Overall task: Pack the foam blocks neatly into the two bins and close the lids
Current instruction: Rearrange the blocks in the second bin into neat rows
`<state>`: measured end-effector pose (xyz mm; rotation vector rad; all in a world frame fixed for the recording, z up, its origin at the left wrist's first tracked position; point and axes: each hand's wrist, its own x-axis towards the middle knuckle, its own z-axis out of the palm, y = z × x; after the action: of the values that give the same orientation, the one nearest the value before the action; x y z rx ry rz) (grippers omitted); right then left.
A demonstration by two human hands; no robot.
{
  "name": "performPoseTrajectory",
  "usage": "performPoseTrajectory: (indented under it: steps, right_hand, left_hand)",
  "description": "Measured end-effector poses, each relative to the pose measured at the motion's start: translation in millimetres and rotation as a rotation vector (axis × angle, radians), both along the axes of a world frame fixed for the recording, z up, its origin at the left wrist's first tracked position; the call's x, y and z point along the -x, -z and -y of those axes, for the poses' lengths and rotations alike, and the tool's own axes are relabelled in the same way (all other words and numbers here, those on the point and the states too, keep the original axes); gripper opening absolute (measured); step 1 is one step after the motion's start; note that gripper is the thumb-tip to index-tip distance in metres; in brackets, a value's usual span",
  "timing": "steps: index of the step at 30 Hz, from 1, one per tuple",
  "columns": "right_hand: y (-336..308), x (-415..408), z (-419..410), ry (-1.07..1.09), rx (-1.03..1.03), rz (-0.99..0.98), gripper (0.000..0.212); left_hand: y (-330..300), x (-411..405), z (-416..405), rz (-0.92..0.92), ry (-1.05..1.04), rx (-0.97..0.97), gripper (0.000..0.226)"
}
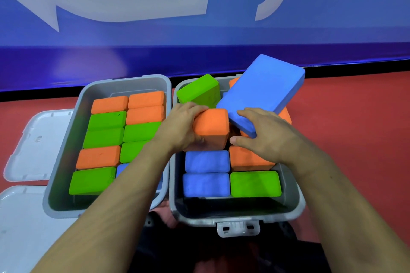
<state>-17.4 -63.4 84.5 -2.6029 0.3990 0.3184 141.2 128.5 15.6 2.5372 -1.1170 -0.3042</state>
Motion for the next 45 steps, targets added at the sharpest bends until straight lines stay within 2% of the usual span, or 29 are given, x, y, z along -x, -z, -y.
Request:
performPoseTrajectory:
  steps: [5,10,13,19,27,31,33,35,37,40,43,45]
  right_hand:
    - [3.7,-3.9,1.2,0.008,-0.013,-0.003,0.08]
    - [9.0,-8.4,3.4,0.016,-0.015,0.016,0.081]
    - [13.8,-10.9,5.9,0.021,-0.026,0.021,0.081]
    - [22.6,-17.1,11.5,0.045,-0.051,0.068,0.082]
    - [20.4,-24.6,17.0,0.108,-0.038,0.071,0.078]
    - [13.0,-24.0,21.2,0.164,0.025,0.06,0.077]
    - [10.4,-21.3,24.3,0.187,0.019,0.058,0.076]
    - [8.8,-18.7,27.8,0.206,0.026,0.067,0.075]
    - [8.6,-17.1,31.6,0.233,0.018,0.078,0.075]
    - [9.4,-16.0,36.7,0.256,0.002,0.094,0.075]
    - [9.2,-14.2,39.1,0.261,-0.005,0.1,0.075]
    - [8.4,-13.2,40.6,0.257,-0.007,0.105,0.075]
  left_hand:
    - [59.6,13.8,-4.7,-0.115,-0.027,-0.018,0.093]
    - [91.2,21.3,6.6,-0.202,-0.142,-0.219,0.068]
    - [114.9,24.5,14.0,-0.232,-0.158,-0.266,0.067]
    - [161.1,29.0,21.9,-0.163,-0.17,-0.315,0.07]
    - [162.7,22.3,25.3,-0.2,-0.149,-0.318,0.071]
    - [143.5,18.0,31.6,-0.271,-0.224,-0.182,0.069]
    - [124.6,23.2,44.5,-0.342,-0.291,0.036,0.064]
    - [96.6,37.4,61.7,-0.613,-0.42,0.385,0.054]
    - [74.7,51.6,79.8,-0.907,-0.508,0.581,0.05]
    - [60.0,61.2,105.0,-1.204,-0.586,0.595,0.069]
    - [65.0,55.8,119.1,-1.305,-0.742,0.63,0.09]
    - [64.7,52.8,120.8,-1.33,-0.817,0.668,0.088]
